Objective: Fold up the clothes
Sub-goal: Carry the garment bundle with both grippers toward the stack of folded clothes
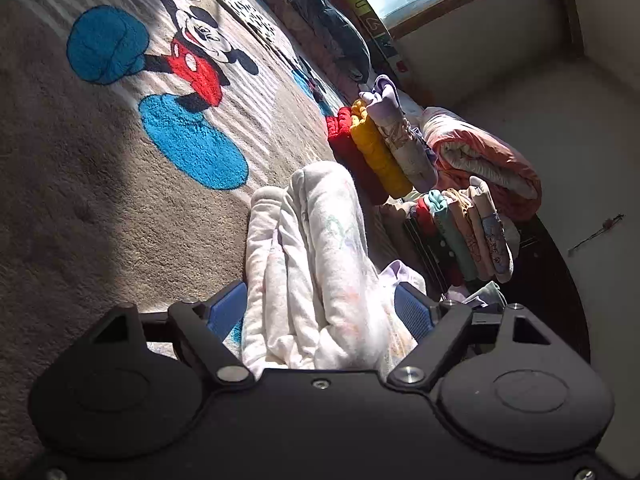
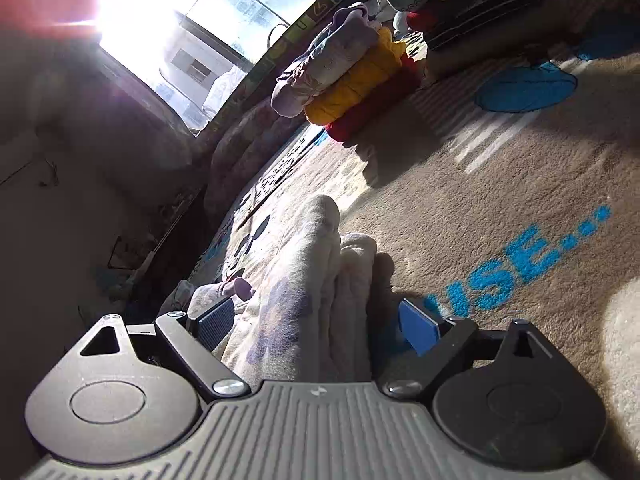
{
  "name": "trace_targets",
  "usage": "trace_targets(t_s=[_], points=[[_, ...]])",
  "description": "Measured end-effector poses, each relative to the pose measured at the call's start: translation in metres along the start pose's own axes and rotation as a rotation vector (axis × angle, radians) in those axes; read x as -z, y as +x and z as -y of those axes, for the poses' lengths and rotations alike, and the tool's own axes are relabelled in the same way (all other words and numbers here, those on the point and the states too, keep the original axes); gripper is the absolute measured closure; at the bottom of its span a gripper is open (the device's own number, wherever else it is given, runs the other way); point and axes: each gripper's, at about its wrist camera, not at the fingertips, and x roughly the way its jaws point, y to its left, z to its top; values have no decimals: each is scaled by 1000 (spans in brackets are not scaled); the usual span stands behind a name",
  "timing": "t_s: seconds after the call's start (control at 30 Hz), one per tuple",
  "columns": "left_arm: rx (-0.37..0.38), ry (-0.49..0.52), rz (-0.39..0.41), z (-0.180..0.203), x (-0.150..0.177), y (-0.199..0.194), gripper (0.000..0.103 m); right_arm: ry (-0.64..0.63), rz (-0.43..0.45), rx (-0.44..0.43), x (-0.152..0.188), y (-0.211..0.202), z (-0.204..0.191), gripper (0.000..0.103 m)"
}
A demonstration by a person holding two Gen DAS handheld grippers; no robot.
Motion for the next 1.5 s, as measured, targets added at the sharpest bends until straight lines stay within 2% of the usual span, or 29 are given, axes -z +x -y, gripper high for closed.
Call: trace_targets(t_s=[0.13,0.2,0.3,0.4,0.5,0.53,0.57,0.6,0.63,0.7,0.8,0.93,1.1,1.27,1.4,1.5], points=[[1,-12,4,5,-1,6,20,23,-25,-30,4,3,5,12],[-17,-17,-9,3,0,13,20,42,-79,-40,10,13,7,11],[-63,-24,-26,-3,4,25,20,43,-86,-41,15,22,9,10],[-75,-33,-7,-6,6,30,20,58,-76,-54,10,33,11,8],[-89,-17,10,-3,8,36,21,6,-82,-39,10,45,2,6],[-94,-3,13,0,9,39,25,-21,-83,-30,12,49,-2,7],[-92,4,12,1,11,42,29,-48,-85,-22,14,52,-6,10],[-89,-3,11,1,12,45,36,-57,-92,-33,16,55,-8,28],[-90,-8,18,1,13,46,38,-49,-92,-41,17,57,-7,35],[-81,-12,20,1,14,47,42,-34,-92,-58,20,59,-5,39],[-41,-48,25,-1,13,44,47,8,-79,-95,20,53,-1,47],[31,-70,43,6,12,38,50,40,-43,-148,17,35,0,49],[172,-12,74,33,13,34,50,11,25,-224,5,2,-7,49],[295,54,117,63,10,40,50,-64,136,-292,-18,-28,-12,49],[334,63,118,73,7,56,50,-98,181,-299,-36,-39,-7,49],[292,38,85,67,7,73,50,-43,153,-252,-46,-32,11,49]])
